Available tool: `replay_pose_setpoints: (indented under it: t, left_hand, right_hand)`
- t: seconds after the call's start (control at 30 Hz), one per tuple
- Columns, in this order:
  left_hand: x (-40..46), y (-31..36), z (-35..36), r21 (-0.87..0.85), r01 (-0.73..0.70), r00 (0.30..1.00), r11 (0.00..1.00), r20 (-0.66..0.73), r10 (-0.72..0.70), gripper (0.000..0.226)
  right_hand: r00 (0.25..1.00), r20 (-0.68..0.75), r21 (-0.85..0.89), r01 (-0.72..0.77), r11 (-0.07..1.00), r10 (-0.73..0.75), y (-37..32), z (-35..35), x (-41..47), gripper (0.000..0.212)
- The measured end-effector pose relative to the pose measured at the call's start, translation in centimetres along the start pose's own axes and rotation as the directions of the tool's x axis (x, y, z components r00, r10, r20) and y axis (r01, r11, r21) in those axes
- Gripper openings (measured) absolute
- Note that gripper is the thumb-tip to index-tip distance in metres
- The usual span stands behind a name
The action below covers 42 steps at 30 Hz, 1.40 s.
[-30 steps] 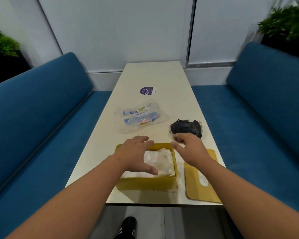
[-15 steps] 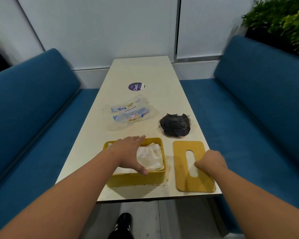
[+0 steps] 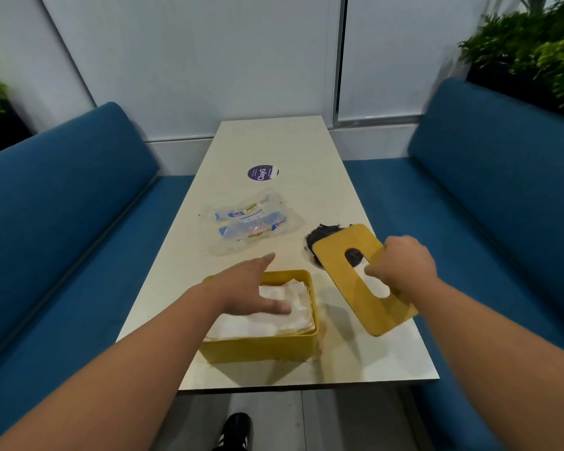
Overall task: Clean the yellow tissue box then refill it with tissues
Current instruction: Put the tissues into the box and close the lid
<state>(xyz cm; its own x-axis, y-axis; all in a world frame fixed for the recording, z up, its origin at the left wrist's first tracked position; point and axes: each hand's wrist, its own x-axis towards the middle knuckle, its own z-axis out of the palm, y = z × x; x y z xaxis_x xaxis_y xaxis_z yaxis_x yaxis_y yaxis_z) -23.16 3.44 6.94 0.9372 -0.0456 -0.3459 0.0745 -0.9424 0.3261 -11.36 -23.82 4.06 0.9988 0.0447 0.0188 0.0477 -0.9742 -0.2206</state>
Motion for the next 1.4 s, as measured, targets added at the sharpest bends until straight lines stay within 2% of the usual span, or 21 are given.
replay_pose_setpoints:
  t: [0.1,0.2,0.3,0.43,0.53,0.67,0.9,1.17,1.4]
  left_hand:
    - [0.0,-0.1,-2.1,-0.104,-0.016,0.972,0.994,-0.235,-0.009,0.09]
    - [0.1,-0.1,-4.2,-0.186,-0.017,0.911,0.982,-0.408,-0.061,0.076]
    - [0.1,-0.4,-5.2,-0.186,0.017,0.908,0.982,-0.41,-0.093,0.081]
    - [-0.7,-1.2,-4.9,-0.003,0.062,0.944,0.998,-0.324,-0.059,0.083]
    - [-1.1,-1.7,-4.5,0.178,0.066,0.972,0.982,-0.235,-0.023,0.074]
    - [-1.5,-2.8,-3.8,0.253,0.082,0.975,0.964,-0.222,-0.024,0.057]
    - [-0.8,-5.2,-1.5,0.244,0.106,0.988,0.964,-0.136,-0.074,0.062]
    - [-0.1,-6.0,-0.1,0.245,0.089,0.991,0.966,-0.118,-0.062,0.064]
    - [0.1,-6.6,0.4,0.242,0.105,0.99,0.965,-0.119,-0.078,0.065]
  right_hand:
    - [0.979,-0.01,-0.019,0.202,0.979,-0.202,-3.5,-2.9,0.3,0.04]
    - [0.903,0.013,-0.013,0.43,0.903,-0.43,-7.4,-4.7,-0.2,0.054]
    - [0.782,0.071,-0.008,0.621,0.784,-0.619,-11.0,-5.0,-1.4,0.064]
    - [0.653,0.111,-0.02,0.755,0.656,-0.749,-14.2,-4.1,-2.7,0.06]
    - [0.62,0.137,0.016,0.779,0.627,-0.773,-15.3,-3.1,-2.8,0.059]
    - [0.606,0.214,0.077,0.772,0.631,-0.767,-15.5,-1.7,-2.4,0.062]
    - [0.638,0.309,0.109,0.713,0.693,-0.705,-13.8,0.7,-2.3,0.059]
    - [0.658,0.33,0.14,0.675,0.724,-0.677,-13.6,1.9,-2.7,0.06]
    - [0.672,0.3,0.088,0.687,0.721,-0.677,-13.7,2.8,-2.8,0.058]
